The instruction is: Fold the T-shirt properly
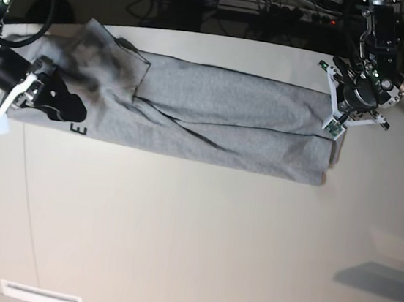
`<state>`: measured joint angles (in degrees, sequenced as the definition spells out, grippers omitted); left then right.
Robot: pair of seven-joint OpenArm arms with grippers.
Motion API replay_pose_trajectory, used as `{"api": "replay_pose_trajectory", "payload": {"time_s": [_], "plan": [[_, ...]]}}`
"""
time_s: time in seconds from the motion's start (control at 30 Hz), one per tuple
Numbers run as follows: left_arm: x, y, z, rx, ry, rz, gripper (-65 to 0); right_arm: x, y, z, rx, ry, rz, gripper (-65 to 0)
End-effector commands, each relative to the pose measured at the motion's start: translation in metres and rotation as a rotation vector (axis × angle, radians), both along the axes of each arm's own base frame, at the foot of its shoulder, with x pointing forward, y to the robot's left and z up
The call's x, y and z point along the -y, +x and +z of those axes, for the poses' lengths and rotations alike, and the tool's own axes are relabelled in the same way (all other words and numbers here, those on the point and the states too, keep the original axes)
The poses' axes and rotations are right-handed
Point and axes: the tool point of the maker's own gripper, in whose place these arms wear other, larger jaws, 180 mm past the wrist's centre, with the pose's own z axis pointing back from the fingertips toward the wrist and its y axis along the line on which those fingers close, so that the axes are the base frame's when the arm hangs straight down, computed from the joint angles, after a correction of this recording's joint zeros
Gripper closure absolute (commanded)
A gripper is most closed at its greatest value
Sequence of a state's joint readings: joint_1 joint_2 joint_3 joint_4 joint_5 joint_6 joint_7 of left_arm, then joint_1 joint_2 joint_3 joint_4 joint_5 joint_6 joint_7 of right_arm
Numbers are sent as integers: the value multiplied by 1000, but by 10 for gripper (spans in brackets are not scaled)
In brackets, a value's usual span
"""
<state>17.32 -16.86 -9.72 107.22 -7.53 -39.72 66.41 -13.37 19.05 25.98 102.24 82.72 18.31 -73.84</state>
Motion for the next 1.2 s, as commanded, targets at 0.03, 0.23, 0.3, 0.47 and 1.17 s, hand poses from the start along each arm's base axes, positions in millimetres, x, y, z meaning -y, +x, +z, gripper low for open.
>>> {"api": "replay_pose_trajectory", "payload": {"time_s": [0.03, 0.23, 0.3, 0.47, 1.17], "plan": [[-3, 12, 11, 47, 12, -15, 0, 14, -1, -9, -29, -43, -24, -374], [2, 19, 15, 80, -13, -23, 0, 35, -3, -45, -139, -88, -83, -374], [4, 20, 17, 88, -15, -26, 0, 38, -3, -48, -147, -117, -88, -374], [8, 26, 26, 122, -14, -38, 0, 40, 4, -47, -140, -123, -94, -374], [16, 40, 32, 157, -33, -38, 0, 60, 4, -88, -230, -38, -178, -374]]}}
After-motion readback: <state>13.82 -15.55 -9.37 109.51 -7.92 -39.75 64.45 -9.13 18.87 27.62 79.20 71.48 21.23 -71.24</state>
